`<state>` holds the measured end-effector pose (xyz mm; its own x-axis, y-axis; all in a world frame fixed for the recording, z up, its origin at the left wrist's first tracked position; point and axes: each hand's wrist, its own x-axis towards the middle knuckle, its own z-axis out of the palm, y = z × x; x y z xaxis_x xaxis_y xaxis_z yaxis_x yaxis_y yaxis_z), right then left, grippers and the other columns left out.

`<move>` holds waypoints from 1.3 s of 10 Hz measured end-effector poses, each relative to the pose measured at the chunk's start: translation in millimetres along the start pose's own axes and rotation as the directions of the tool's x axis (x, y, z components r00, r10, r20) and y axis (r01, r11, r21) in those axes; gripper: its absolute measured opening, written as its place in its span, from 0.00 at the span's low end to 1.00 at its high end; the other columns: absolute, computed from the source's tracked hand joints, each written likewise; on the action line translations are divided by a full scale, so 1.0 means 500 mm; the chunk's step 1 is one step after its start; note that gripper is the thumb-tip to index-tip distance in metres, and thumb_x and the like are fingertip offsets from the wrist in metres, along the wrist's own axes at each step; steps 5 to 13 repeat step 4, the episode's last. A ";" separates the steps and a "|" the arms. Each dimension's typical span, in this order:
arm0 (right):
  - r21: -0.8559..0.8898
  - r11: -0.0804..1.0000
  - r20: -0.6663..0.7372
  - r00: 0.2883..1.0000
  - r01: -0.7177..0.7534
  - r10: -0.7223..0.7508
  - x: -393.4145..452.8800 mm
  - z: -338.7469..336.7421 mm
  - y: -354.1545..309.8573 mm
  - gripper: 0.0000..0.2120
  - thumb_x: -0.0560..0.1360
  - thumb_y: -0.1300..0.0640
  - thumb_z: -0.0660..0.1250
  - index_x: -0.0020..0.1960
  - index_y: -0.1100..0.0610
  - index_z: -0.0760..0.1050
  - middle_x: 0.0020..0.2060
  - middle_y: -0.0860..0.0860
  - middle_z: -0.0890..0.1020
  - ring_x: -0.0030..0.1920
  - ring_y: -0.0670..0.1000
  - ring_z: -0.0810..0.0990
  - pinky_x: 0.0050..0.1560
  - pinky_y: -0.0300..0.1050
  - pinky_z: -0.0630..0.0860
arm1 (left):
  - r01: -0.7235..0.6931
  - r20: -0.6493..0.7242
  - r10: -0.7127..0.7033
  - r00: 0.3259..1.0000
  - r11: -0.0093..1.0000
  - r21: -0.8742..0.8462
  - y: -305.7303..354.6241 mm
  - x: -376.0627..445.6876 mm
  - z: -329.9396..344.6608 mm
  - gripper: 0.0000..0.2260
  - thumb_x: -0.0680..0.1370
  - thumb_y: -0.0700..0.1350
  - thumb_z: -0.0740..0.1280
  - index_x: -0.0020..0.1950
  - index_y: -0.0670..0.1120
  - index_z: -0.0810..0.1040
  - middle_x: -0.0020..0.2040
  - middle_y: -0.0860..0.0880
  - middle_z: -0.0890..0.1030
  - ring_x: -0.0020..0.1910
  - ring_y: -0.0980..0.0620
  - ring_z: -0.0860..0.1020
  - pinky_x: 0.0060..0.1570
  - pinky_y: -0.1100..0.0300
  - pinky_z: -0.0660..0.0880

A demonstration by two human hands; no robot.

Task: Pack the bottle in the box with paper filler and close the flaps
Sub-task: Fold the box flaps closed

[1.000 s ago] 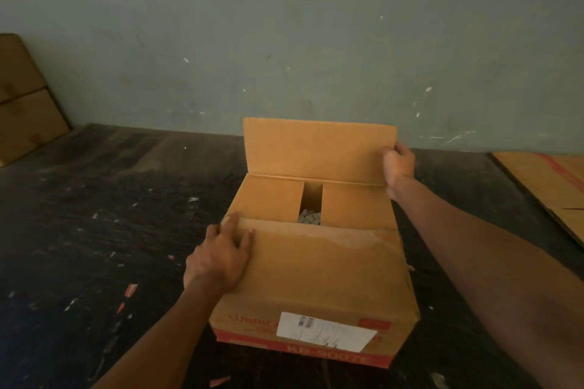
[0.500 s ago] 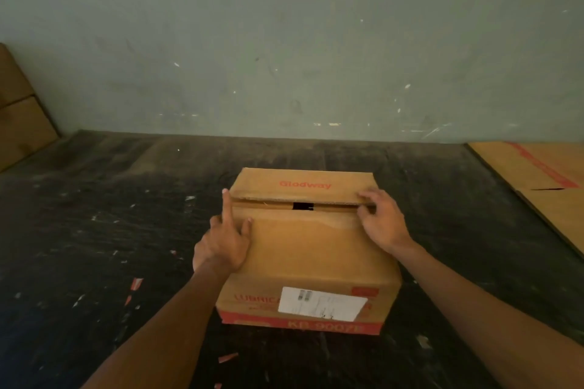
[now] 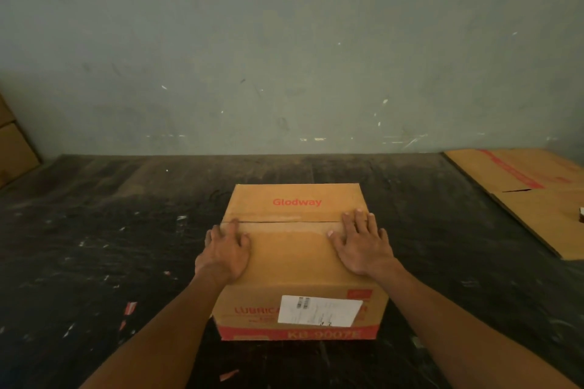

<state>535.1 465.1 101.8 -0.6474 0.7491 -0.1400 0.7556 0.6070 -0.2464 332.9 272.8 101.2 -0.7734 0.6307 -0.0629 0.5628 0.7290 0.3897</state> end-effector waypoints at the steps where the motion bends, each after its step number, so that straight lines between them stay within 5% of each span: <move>1: -0.008 1.000 0.027 1.000 -0.002 0.002 -0.001 -0.013 -0.002 0.36 0.79 0.32 0.43 0.81 0.49 0.41 0.80 0.53 0.39 0.79 0.59 0.38 0.76 0.66 0.43 | 0.013 0.025 -0.014 1.000 0.999 0.035 0.005 0.004 -0.007 0.26 0.82 0.59 0.50 0.78 0.55 0.50 0.78 0.41 0.55 0.77 0.39 0.56 0.68 0.37 0.65; 2: -0.008 1.000 0.066 0.997 -0.028 0.028 -0.006 -0.030 -0.014 0.35 0.80 0.34 0.46 0.80 0.49 0.44 0.80 0.53 0.41 0.79 0.60 0.38 0.75 0.69 0.42 | 0.030 0.024 -0.034 0.999 0.988 0.152 0.020 0.005 -0.018 0.25 0.82 0.57 0.50 0.79 0.52 0.53 0.81 0.41 0.48 0.79 0.36 0.43 0.73 0.35 0.53; 3: 0.049 0.998 -0.003 0.999 -0.041 0.041 -0.013 -0.045 -0.024 0.32 0.80 0.38 0.50 0.80 0.49 0.47 0.81 0.54 0.46 0.79 0.61 0.41 0.74 0.71 0.41 | -0.002 -0.022 0.006 1.000 0.983 0.184 0.042 0.006 -0.037 0.26 0.81 0.54 0.55 0.78 0.50 0.55 0.81 0.42 0.44 0.79 0.36 0.41 0.75 0.35 0.47; 4: 0.072 0.997 -0.240 0.971 0.017 0.001 -0.044 -0.042 -0.040 0.30 0.81 0.41 0.53 0.79 0.50 0.51 0.80 0.54 0.52 0.80 0.59 0.44 0.75 0.70 0.42 | -0.105 -0.104 0.127 0.986 0.975 0.194 0.067 -0.009 -0.051 0.29 0.81 0.55 0.58 0.80 0.51 0.52 0.81 0.43 0.45 0.79 0.38 0.42 0.75 0.35 0.44; 13: 0.072 0.997 -0.240 0.971 0.017 0.001 -0.044 -0.042 -0.040 0.30 0.81 0.41 0.53 0.79 0.50 0.51 0.80 0.54 0.52 0.80 0.59 0.44 0.75 0.70 0.42 | -0.105 -0.104 0.127 0.986 0.975 0.194 0.067 -0.009 -0.051 0.29 0.81 0.55 0.58 0.80 0.51 0.52 0.81 0.43 0.45 0.79 0.38 0.42 0.75 0.35 0.44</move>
